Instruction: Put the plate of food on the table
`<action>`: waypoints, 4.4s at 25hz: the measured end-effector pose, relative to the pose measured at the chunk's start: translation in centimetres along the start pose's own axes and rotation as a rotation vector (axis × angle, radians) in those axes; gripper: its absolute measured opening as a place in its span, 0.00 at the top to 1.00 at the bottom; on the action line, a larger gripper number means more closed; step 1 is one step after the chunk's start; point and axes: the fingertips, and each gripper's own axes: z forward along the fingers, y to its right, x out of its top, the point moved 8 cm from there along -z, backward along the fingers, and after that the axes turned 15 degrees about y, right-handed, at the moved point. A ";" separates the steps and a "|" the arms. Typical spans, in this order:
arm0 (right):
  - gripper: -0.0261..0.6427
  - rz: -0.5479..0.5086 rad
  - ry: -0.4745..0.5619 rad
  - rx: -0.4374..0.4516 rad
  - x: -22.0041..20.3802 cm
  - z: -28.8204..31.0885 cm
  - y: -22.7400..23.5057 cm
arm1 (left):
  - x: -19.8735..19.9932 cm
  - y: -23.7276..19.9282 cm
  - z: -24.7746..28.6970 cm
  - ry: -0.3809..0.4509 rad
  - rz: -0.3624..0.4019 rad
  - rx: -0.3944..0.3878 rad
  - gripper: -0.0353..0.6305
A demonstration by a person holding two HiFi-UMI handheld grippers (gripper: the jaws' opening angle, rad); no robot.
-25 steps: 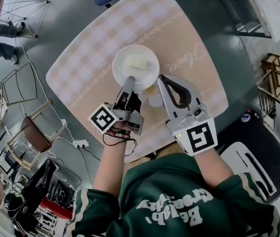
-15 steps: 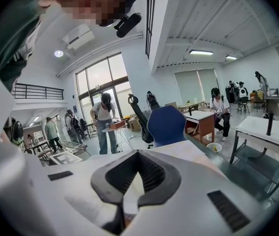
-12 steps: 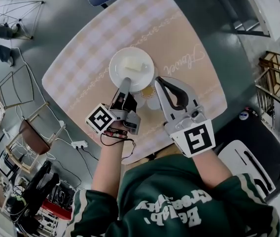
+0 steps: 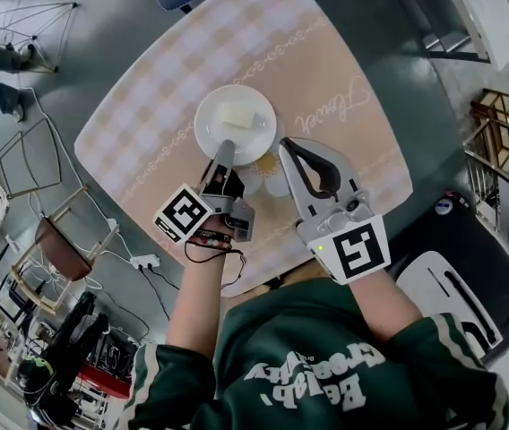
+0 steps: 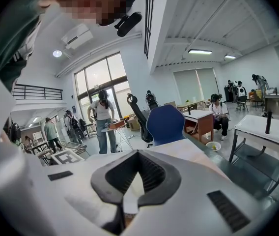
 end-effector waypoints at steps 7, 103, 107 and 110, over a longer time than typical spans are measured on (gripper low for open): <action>0.94 0.002 0.003 0.005 0.1 -0.2 0.0 | 0.1 0.2 -0.3 -0.004 0.062 0.014 0.76; 0.94 -0.327 0.320 0.217 16.4 -12.8 -28.9 | 6.4 21.4 -38.4 0.484 1.533 -0.607 0.93; 0.94 -0.333 0.321 0.221 16.5 -12.7 -28.9 | 6.5 21.4 -38.4 0.485 1.534 -0.606 0.93; 0.94 -0.334 0.323 0.221 16.6 -12.7 -28.8 | 6.4 21.5 -38.4 0.484 1.541 -0.602 0.93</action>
